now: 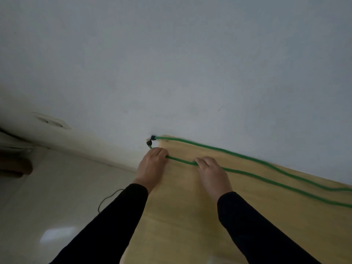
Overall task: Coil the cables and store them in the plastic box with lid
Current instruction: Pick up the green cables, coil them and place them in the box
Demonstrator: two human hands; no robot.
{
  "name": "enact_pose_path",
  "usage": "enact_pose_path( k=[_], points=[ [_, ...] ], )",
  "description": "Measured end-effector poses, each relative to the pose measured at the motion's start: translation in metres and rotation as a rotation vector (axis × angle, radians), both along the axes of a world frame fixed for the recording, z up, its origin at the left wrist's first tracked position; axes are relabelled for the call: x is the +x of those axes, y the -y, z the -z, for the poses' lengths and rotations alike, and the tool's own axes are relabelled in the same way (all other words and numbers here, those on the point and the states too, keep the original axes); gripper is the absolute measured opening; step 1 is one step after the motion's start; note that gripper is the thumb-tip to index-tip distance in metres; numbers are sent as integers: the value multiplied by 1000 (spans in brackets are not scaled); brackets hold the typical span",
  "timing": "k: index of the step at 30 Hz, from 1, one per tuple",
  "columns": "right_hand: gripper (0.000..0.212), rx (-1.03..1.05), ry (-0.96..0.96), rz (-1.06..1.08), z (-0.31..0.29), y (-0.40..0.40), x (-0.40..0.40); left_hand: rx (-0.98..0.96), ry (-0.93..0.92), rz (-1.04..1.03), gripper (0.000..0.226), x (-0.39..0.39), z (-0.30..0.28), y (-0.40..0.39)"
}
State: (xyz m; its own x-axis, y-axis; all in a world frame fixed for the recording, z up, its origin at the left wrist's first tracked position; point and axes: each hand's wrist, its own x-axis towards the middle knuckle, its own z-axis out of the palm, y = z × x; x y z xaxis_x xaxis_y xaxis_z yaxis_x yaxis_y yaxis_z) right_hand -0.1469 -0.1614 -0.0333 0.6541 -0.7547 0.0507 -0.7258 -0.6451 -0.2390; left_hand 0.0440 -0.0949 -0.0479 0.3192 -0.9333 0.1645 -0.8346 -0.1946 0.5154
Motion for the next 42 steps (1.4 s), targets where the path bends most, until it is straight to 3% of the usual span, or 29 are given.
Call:
enact_pose_path(
  k=[3, 12, 19, 23, 28, 33, 37, 42],
  points=[
    [43, -3, 78, 7, -8, 3, 1, -73, -33, -14, 20, 2, -8, 2],
    [37, -24, 534, 57, -89, 11, -23, -381, -276, 26, 10, -16, -96, 21],
    [36, -214, 714, 26, -167, 19, -76, -457, -764, 11, 20, -81, -179, 33],
    [33, -273, 761, 19, -192, 24, -118, -463, -1205, -12, 26, -127, -219, 35],
    [32, -291, 846, 24, -212, 28, -161, -361, -1725, 98, 31, -186, -250, 25],
    [32, -275, 900, 48, -234, 34, -200, -438, -1879, 223, 34, -254, -276, 23],
    [39, -117, 920, -35, -238, 24, -229, -611, -1980, 272, 34, -283, -304, 31],
    [40, -111, 783, -38, -223, 6, -250, -779, -1965, 218, 32, -280, -332, 40]
  ],
)
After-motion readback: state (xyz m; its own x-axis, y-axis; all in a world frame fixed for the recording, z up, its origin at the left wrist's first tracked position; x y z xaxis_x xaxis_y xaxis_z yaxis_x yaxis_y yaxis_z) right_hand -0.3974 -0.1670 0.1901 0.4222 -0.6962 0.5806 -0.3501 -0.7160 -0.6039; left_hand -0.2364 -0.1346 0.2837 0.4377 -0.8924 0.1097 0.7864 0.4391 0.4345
